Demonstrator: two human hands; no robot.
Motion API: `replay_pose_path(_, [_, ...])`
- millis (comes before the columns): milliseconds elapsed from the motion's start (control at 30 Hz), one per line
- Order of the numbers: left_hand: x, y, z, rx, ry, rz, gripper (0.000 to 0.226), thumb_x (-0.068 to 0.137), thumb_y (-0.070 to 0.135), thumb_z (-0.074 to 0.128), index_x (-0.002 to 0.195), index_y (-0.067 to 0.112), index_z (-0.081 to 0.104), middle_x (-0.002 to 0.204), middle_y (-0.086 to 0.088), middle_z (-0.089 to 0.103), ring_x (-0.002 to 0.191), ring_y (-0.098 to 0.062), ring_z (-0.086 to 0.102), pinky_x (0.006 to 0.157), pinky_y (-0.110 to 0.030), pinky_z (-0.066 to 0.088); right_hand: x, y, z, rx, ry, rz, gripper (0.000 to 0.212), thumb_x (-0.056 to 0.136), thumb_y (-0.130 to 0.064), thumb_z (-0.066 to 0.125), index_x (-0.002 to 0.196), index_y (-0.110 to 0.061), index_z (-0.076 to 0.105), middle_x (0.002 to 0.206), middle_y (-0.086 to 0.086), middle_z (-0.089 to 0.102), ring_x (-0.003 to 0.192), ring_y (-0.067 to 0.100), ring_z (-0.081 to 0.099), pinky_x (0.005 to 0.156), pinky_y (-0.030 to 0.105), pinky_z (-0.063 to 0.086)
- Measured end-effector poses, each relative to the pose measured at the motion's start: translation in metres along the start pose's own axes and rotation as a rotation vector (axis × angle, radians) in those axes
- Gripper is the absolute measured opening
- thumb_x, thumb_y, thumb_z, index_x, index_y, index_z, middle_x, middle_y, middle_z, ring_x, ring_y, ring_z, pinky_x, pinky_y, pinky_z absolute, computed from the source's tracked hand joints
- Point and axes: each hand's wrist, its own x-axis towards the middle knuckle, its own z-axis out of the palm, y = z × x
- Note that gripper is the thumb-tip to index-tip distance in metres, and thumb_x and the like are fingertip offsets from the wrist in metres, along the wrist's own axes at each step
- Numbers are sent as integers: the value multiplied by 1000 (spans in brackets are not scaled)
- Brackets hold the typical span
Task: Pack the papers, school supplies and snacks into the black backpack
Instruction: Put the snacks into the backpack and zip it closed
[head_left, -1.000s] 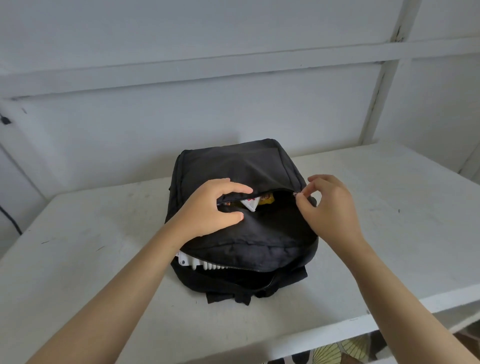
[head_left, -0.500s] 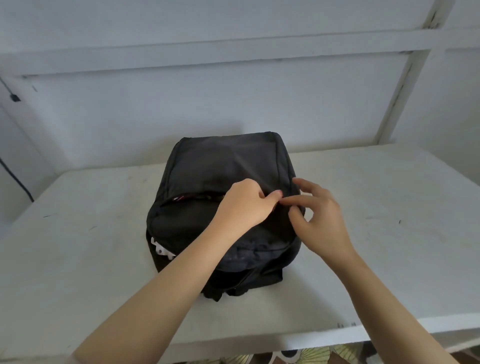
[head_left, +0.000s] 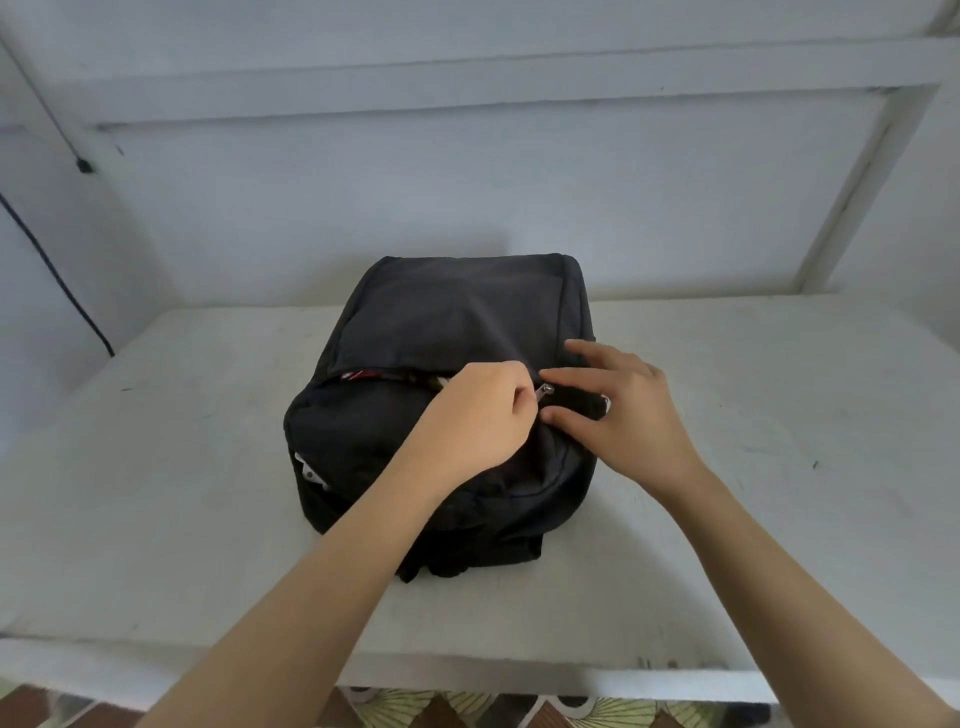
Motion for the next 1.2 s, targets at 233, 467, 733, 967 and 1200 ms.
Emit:
replay_pose_path(233, [-1,-8,-20,115,70,7,14,95,21,46,88,17,57,67,11,46,60,-6,45,51,-15,29,7,5,7,-94,152,-118,15,77,-33,71,91,-28,75,114,-6,66,106,19,59,98,42,29])
replay_pose_path(467, [-24,-45,-37,219,172,-45,16,94,19,45,84,13,55,78,1,57,73,-17,51,61,-27,35,9,4,3,-82,102,-107,16,76,-37,68,89,-31,74,122,-5,63,111,19,56,103,48,29])
replay_pose_path(733, [-22,-51,-40,196,195,-41,14,95,19,44,85,18,55,77,5,56,69,-11,49,54,-15,31,30,-23,13,-120,28,-257,39,70,-51,65,103,-31,71,128,-3,59,118,21,53,107,52,22])
replay_pose_path(967, [-17,-53,-45,80,228,-64,8,88,16,51,88,20,58,78,5,61,64,-7,48,56,-13,33,37,-24,28,-93,61,-290,11,73,-31,74,81,-23,75,121,-3,63,113,21,55,108,54,19])
replay_pose_path(1200, [8,-71,-57,265,53,-1,70,61,45,79,124,31,49,128,7,49,118,-18,42,95,-31,31,39,-23,30,-66,71,-301,13,71,-33,71,78,-23,75,119,-4,64,111,20,57,107,54,20])
